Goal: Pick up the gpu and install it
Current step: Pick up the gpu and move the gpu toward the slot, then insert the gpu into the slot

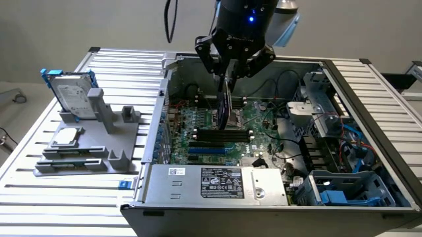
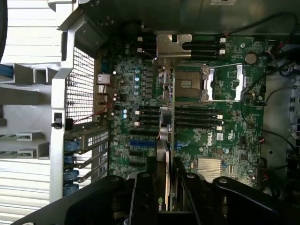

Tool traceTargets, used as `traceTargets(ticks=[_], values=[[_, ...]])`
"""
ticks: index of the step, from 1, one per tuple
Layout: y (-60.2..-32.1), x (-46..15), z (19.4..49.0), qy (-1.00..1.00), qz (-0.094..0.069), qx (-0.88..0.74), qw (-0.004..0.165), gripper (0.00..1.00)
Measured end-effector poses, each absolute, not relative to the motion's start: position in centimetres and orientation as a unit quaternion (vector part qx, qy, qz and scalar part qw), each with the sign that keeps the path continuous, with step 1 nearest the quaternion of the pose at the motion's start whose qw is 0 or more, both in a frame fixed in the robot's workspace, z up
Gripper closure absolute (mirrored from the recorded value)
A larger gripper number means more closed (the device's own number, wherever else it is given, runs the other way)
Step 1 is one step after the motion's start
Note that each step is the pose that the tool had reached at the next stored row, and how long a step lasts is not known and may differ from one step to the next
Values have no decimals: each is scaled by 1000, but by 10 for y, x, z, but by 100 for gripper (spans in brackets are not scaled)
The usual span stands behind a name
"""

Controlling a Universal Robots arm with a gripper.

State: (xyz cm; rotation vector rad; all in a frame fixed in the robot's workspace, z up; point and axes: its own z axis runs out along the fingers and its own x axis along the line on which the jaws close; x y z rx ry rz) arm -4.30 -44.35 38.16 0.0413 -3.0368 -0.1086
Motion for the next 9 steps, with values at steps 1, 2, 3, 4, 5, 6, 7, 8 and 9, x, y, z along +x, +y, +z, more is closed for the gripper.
traceTargets(ticks=[1, 2, 3, 4, 5, 6, 7, 8, 9], values=[[-443, -43, 381, -998, -35, 13, 51, 74], [-443, -43, 380, -998, -35, 13, 52, 74], [-443, -43, 380, -998, -35, 13, 52, 74], [-443, -43, 381, -998, -35, 13, 52, 74], [-443, -43, 381, -998, -35, 13, 52, 74], [-443, -43, 380, -998, -35, 13, 52, 74], [-443, -43, 381, -998, -35, 13, 52, 74], [-443, -43, 381, -998, -35, 13, 52, 74], [-443, -43, 381, -998, -35, 13, 52, 74]])
